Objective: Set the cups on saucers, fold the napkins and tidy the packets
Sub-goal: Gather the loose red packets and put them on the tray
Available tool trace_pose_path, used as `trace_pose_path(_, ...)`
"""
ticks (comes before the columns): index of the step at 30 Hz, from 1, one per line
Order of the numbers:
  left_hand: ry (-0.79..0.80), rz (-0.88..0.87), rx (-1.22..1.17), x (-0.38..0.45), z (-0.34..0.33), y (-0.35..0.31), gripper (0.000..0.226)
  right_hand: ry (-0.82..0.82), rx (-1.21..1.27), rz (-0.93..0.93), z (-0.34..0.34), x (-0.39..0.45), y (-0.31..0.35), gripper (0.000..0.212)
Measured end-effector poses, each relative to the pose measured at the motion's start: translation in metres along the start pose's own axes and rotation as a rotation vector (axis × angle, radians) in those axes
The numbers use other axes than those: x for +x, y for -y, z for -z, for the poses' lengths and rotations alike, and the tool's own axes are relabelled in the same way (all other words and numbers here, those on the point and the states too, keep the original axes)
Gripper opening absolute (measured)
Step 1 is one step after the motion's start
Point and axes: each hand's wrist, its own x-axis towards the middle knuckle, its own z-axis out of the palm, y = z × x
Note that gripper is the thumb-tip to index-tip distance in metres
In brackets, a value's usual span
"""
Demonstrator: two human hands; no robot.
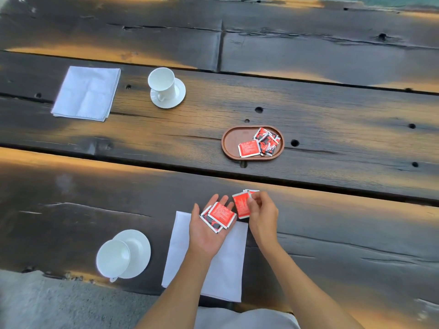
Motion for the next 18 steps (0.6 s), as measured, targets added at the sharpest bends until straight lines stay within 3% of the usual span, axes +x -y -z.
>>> trace_pose_path(3,-0.009,0.020,-0.003,-0.002,-0.003,0.000,0.064,0.204,0.144,0.034,-0.014,-0.017,0.014,0.019)
trace_pose_path(6,0.016,0.016,0.011,-0.005,-0.006,0.002,0.065,0.336,-0.012,0.101,-0.030,-0.036,0.013,0.020)
trace_pose_path(8,0.033,0.017,0.021,-0.007,-0.004,0.002,0.065,0.291,-0.279,0.225,-0.034,-0.040,0.006,0.005)
trace_pose_path(10,0.039,0.031,0.024,-0.008,-0.002,0.002,0.065,0.284,-0.446,0.308,-0.033,-0.039,-0.001,0.014)
trace_pose_path(12,0.030,0.030,0.026,-0.007,0.001,0.002,0.065,0.285,-0.433,0.339,-0.030,-0.035,-0.003,0.018)
trace_pose_path(16,0.018,-0.003,0.007,-0.004,0.002,0.002,0.065,0.007,-0.403,0.178,-0.018,-0.012,-0.005,0.012)
trace_pose_path(18,0.022,-0.015,0.003,-0.004,0.004,0.002,0.064,-0.064,-0.539,0.049,-0.013,0.001,-0.007,0.027)
